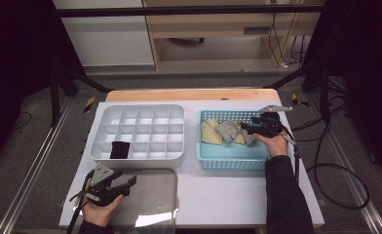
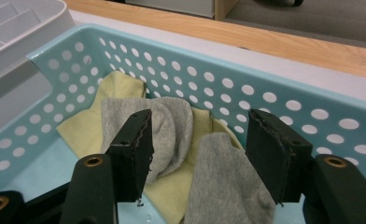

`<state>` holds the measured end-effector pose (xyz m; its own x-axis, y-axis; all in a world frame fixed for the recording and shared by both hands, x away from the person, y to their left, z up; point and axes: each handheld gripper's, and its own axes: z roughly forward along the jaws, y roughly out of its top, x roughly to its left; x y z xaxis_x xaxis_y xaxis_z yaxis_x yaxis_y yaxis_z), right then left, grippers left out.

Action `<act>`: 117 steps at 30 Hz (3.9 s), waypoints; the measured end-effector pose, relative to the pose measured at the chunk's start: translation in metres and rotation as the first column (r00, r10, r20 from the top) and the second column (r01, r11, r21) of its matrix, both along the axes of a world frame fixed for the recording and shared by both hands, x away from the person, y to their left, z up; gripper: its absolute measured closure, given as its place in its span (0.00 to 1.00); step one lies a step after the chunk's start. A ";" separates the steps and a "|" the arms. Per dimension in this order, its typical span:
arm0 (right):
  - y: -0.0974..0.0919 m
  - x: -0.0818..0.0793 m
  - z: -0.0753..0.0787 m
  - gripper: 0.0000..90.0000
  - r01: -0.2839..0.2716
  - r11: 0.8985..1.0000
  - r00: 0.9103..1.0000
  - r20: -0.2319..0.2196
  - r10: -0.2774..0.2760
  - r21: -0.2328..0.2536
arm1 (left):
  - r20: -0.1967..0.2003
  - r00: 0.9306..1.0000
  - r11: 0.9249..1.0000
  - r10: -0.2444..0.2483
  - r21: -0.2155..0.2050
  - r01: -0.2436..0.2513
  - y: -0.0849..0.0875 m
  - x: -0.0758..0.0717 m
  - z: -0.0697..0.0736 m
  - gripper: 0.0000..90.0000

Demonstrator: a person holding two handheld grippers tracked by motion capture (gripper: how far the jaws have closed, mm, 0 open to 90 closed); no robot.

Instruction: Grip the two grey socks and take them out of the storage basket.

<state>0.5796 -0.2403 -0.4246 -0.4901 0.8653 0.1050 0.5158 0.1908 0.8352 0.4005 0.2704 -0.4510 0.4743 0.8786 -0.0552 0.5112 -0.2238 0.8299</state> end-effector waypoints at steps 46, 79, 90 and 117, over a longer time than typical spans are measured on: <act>0.003 0.009 -0.025 0.92 0.015 0.988 0.970 -0.238 -0.053 -0.156 | -0.003 1.000 1.000 0.005 0.012 -0.005 0.000 0.001 -0.004 0.46; 0.009 -0.037 0.050 0.93 -0.109 0.992 0.994 0.034 0.107 0.058 | -0.008 1.000 1.000 -0.001 0.001 0.001 -0.001 0.000 -0.005 0.46; 0.022 -0.076 0.071 0.93 -0.223 0.970 0.966 0.157 0.206 0.099 | -0.006 1.000 1.000 0.001 -0.002 -0.001 -0.001 0.000 -0.004 0.46; 0.052 -0.163 0.024 0.92 -0.418 0.892 0.901 0.202 0.383 0.174 | -0.008 1.000 1.000 -0.001 0.006 0.001 -0.004 -0.001 -0.005 0.45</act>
